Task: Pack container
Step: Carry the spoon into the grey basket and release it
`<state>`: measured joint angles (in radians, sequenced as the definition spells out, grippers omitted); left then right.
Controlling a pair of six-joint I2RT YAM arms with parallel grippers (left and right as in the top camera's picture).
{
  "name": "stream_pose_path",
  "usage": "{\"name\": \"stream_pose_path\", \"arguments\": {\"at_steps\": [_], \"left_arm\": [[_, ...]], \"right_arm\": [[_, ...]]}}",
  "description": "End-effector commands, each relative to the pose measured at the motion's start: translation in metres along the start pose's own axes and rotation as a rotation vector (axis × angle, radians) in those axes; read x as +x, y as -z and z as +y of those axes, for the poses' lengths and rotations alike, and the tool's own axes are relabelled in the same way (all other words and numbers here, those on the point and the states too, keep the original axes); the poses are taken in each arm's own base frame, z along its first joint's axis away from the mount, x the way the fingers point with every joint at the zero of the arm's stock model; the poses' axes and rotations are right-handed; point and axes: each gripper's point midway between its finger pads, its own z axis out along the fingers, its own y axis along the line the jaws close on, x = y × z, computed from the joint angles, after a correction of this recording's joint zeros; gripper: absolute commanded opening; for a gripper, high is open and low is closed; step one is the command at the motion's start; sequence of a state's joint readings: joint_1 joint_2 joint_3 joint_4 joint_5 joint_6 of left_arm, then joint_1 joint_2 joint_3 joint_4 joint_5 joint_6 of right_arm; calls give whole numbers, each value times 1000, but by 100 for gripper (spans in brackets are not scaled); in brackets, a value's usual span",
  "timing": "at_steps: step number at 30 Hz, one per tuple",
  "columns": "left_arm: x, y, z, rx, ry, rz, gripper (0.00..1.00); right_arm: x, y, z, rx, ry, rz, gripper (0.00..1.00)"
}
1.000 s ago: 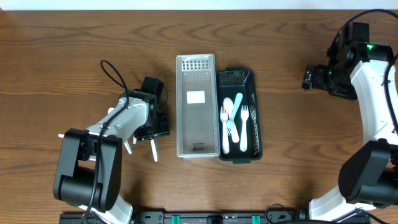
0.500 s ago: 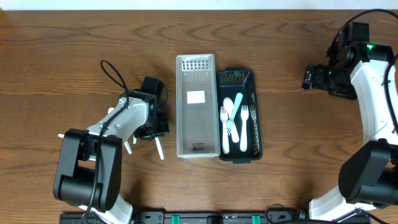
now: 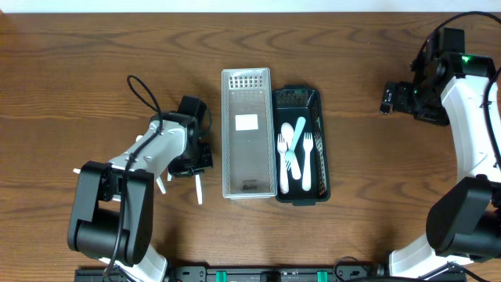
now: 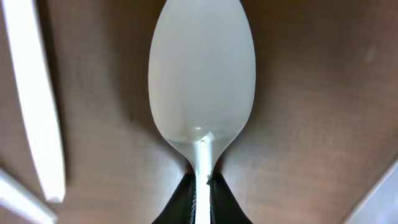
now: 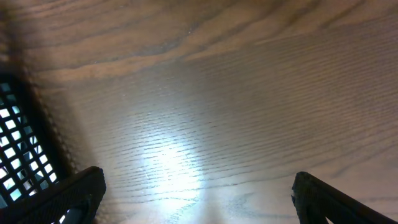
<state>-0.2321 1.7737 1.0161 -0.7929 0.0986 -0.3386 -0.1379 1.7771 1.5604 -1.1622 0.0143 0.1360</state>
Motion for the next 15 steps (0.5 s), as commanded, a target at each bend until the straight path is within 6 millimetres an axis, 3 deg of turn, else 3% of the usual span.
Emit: {"name": "stream_pose_path", "arguments": {"at_steps": [1,6,9,12,15], "left_arm": [[-22,38,-11,28,-31,-67,6],[-37,117,-31,54,-81,-205,6],[-36,153,-56,86,-152,-302,6],[-25,161,-81,101,-201,-338,6],[-14,151,-106,110,-256,-330,6]], "right_arm": [[2,-4,4,-10,21,12,99],[2,-4,7,-23,21,13,99],[2,-4,7,-23,21,13,99],[2,-4,7,-23,21,12,99],[2,-4,7,-23,21,13,99]]}}
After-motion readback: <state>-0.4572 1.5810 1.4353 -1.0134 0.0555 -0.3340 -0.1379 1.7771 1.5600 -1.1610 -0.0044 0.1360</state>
